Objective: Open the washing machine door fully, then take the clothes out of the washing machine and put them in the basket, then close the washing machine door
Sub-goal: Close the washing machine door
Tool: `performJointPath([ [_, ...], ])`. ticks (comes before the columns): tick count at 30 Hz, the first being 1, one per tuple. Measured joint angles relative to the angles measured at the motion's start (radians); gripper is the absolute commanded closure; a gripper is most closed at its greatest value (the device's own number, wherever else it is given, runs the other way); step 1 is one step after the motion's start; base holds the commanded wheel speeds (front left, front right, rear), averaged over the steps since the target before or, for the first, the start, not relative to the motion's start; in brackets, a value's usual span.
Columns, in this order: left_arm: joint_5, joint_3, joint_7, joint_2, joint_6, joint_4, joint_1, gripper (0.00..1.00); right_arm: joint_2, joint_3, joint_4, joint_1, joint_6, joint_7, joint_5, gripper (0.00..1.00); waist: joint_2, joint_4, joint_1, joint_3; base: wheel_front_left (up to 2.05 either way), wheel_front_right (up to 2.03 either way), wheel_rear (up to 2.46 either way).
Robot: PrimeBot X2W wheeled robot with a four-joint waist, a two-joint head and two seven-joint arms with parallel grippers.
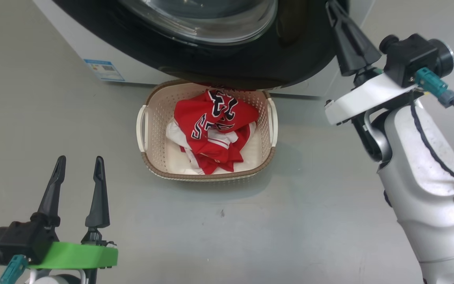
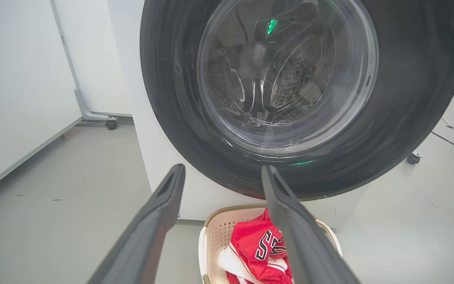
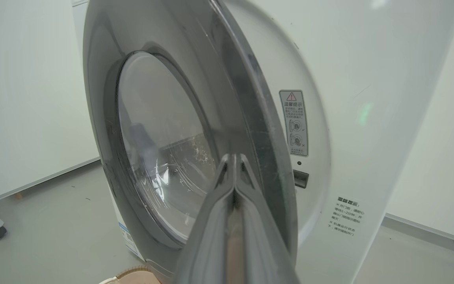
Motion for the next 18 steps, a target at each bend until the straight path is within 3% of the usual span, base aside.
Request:
performJointPath([
  [18, -0.005, -0.014, -0.015, -0.008, -0.021, 0.03, -0.054, 0.0, -0.06, -0.057, 0.138, -0.173, 0.017, -0.005, 0.001, 1.0, 0.0001, 0.078, 0.0, 0.079, 0.0, 0.0, 0.0],
])
